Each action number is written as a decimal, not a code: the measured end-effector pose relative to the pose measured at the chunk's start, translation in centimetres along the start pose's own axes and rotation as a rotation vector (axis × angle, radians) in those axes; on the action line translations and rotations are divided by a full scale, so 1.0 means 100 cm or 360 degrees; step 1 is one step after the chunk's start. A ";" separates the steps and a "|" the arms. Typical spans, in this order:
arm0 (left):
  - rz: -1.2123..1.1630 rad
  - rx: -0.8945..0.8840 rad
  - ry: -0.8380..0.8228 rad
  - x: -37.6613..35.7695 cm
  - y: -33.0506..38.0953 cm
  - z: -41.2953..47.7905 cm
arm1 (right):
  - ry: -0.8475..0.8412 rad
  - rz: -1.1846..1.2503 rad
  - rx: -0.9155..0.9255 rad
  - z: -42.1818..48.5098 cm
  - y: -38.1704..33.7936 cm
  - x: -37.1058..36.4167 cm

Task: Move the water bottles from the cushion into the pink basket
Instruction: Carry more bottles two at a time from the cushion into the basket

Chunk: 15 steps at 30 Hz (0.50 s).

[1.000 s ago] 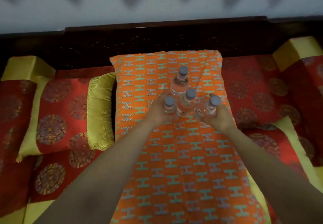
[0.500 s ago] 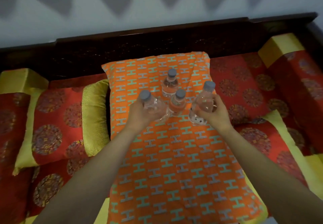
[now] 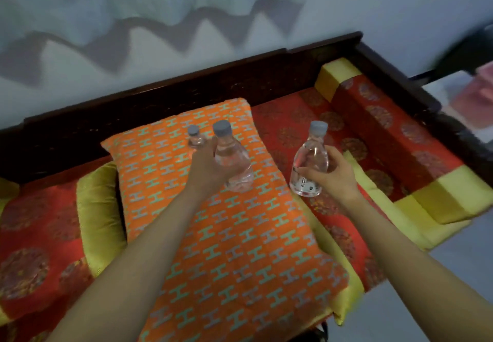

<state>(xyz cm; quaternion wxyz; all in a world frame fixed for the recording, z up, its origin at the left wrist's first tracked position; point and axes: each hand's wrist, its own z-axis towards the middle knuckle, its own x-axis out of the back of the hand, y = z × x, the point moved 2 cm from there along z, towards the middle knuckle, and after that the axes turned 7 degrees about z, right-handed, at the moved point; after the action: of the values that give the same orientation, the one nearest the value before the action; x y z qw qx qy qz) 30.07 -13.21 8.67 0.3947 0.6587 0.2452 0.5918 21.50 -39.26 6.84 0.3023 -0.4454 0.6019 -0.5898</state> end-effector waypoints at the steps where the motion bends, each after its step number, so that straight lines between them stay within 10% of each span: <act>1: 0.0014 -0.0049 -0.0015 -0.009 0.012 0.000 | 0.0041 0.0020 -0.0013 -0.004 -0.001 0.020; 15: 0.0112 -0.0446 -0.0306 -0.241 0.258 -0.045 | 0.0410 -0.0021 0.0000 -0.072 -0.012 0.374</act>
<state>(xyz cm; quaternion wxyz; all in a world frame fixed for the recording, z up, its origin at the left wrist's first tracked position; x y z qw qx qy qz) 17.67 -45.89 15.35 0.4835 0.6589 0.0982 0.5678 -0.39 -69.38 14.91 0.2186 -0.3698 0.6328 -0.6443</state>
